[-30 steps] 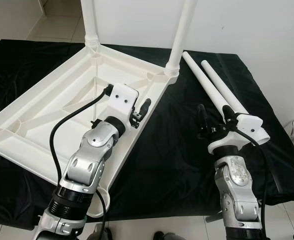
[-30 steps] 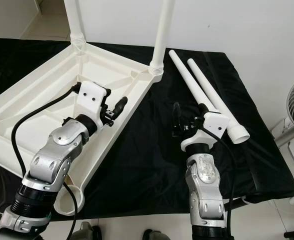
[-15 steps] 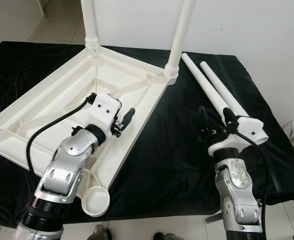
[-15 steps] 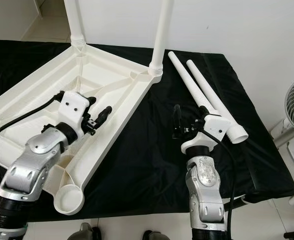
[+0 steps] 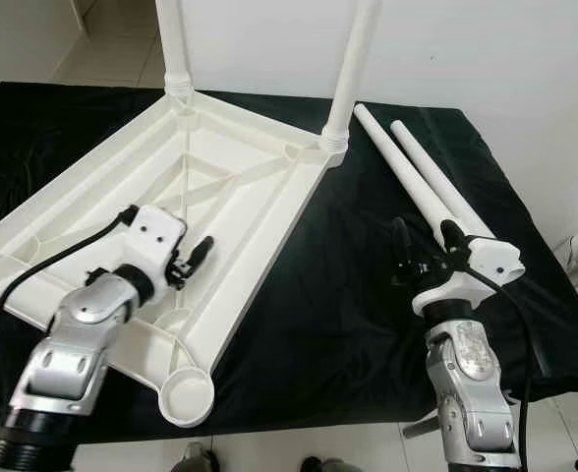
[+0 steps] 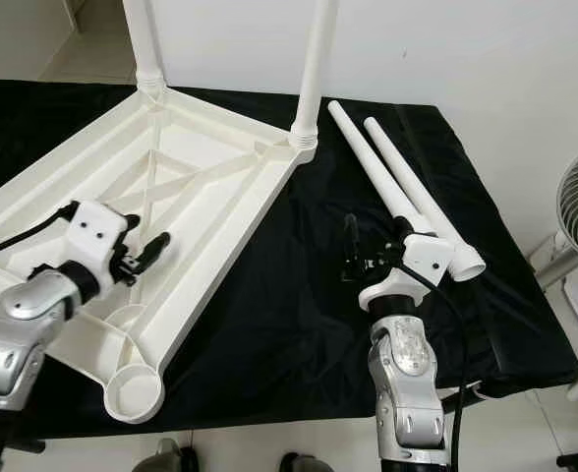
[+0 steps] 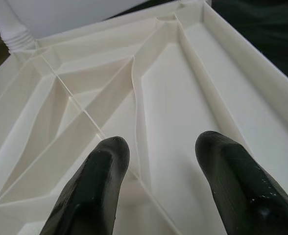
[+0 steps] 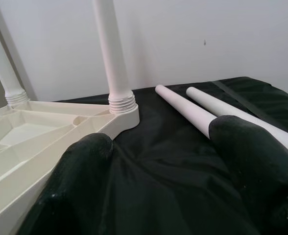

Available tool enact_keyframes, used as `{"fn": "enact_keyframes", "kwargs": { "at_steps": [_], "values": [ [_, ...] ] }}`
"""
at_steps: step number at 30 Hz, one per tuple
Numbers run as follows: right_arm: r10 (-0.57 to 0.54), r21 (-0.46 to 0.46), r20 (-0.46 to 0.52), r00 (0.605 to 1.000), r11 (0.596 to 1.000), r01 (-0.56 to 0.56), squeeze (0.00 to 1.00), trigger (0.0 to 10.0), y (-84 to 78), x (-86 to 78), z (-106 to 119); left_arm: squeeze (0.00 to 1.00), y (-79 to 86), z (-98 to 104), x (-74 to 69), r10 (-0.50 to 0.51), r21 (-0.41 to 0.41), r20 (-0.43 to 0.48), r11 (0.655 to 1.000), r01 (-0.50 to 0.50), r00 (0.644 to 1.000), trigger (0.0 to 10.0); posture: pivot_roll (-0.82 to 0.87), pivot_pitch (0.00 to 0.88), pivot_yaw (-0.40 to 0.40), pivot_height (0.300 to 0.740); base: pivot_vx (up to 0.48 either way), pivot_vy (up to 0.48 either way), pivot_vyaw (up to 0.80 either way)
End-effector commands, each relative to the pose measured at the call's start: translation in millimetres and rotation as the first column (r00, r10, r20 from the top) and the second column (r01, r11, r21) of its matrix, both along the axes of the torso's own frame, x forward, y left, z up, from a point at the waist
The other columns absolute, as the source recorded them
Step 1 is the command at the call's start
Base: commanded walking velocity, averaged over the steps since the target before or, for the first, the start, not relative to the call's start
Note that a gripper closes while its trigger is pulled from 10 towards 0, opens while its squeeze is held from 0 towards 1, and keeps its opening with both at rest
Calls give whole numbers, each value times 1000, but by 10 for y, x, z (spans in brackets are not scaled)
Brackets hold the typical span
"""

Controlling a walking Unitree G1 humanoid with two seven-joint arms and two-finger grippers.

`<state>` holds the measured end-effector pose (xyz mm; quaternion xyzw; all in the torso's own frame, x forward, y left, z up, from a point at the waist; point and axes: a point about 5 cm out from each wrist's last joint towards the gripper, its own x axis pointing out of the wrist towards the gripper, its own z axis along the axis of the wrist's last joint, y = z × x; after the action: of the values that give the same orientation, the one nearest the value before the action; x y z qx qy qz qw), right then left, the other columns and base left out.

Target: Building children table

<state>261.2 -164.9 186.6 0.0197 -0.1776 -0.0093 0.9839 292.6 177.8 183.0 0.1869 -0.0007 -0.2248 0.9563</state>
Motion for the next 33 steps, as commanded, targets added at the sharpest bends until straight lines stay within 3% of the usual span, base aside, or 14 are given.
{"fn": "enact_keyframes", "kwargs": {
  "at_steps": [1, 3, 11, 13, 15, 19, 22, 24, 30, 33],
  "values": [
    [-7, -2, -10, 1000, 1000, 7, 0, 10000, -23, -20, -12, 0, -9, -79, -55, -50, 37, -37, 998, 51, 998, 10000, 44, 148, -42, 740, 0, 0, 0],
    [-5, -4, -12, 1000, 1000, 5, 0, 10000, -26, -19, -11, 0, -57, -116, -113, -109, 93, -55, 989, 114, 992, 10000, 44, 148, -42, 740, 0, 0, 0],
    [-6, -10, -8, 1000, 1000, 6, 0, 10000, -42, -14, 9, 0, -215, -169, -185, -213, 149, -84, 963, 224, 973, 10000, 39, 157, -38, 740, 0, 0, 0],
    [-9, -13, -4, 1000, 1000, 9, 0, 10000, -55, -13, 23, 0, -420, -198, -237, -314, 170, -98, 930, 327, 944, 10000, 29, 157, -32, 740, 0, 0, 0],
    [-10, -15, -2, 1000, 1000, 10, 0, 10000, -59, -13, 28, 0, -508, -200, -256, -351, 173, -97, 916, 363, 931, 10000, 29, 157, -32, 740, 0, 0, 0],
    [-16, -16, 3, 1000, 1000, 16, 0, 10000, -66, -8, 41, 0, -745, -186, -248, -409, 135, -83, 899, 417, 909, 10000, 18, 155, -25, 740, 0, 0, 0],
    [-18, -17, 5, 1000, 1000, 19, 0, 10000, -69, -9, 45, 0, -826, -181, -244, -427, 119, -79, 893, 433, 901, 10000, 18, 155, -25, 740, 0, 0, 0],
    [-26, -18, 8, 1000, 999, 26, 0, 10000, -83, -12, 54, 0, -988, -171, -233, -452, 98, -65, 884, 457, 889, 10000, 6, 156, -17, 740, 0, 0, 0],
    [-34, -19, 9, 999, 999, 35, 0, 10000, -101, -25, 54, 0, -1156, -144, -210, -460, 54, -46, 885, 462, 887, 10000, 2, 156, -16, 740, 0, 0, 0],
    [-33, -19, 5, 999, 999, 33, 0, 10000, -103, -33, 49, 0, -1131, -81, -198, -472, 34, -34, 881, 473, 881, 10000, 5, 157, -18, 740, 0, 0, 0]
  ]
}}
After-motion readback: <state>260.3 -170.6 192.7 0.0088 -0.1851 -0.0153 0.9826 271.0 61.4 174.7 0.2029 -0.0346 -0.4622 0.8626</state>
